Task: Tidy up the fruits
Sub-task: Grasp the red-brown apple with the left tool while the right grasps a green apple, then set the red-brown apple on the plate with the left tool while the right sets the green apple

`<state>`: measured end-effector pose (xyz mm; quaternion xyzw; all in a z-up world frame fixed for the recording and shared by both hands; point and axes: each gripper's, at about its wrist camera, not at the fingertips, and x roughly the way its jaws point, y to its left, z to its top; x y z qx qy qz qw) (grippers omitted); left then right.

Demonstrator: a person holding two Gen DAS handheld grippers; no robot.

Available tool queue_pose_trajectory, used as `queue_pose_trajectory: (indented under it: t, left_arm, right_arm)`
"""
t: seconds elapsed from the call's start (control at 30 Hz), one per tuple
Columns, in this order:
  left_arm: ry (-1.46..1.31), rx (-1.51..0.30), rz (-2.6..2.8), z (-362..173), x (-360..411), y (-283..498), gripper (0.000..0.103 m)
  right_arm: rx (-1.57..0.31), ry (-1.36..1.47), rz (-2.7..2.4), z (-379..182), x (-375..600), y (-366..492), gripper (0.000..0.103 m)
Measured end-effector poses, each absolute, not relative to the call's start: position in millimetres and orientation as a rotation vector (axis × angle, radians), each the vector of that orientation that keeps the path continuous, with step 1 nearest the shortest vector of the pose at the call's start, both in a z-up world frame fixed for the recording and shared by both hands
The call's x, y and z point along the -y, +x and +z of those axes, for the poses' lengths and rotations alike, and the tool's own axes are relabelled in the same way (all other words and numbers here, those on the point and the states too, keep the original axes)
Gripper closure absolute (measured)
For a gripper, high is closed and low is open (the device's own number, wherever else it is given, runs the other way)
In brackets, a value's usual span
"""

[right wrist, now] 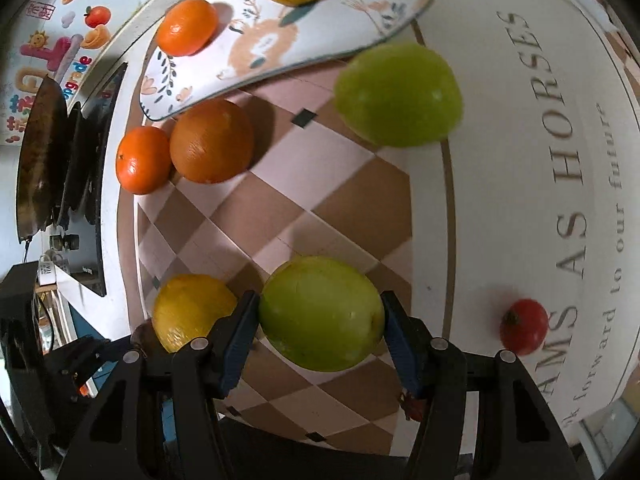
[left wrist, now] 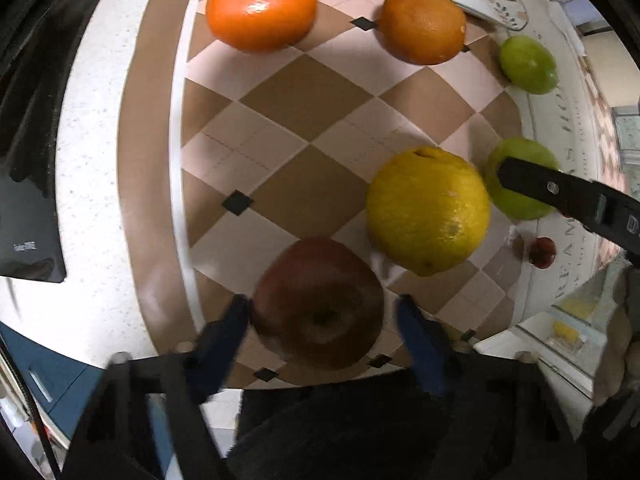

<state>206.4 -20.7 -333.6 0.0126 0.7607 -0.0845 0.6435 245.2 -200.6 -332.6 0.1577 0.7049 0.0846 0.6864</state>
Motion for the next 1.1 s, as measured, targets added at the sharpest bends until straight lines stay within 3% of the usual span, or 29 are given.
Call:
queue_pose_trajectory:
  t: [0.67, 1.1]
  left_arm:
    - [0.021, -1.607, -0.081, -323, 0, 229, 0.037]
    - [-0.045, -1.406, -0.153, -209, 5, 289, 0.037]
  right_arm:
    - [-1.548, 0.367, 0.172, -332, 203, 253, 0.04]
    - [-1.39, 0.486, 0.226, -263, 224, 296, 0.04]
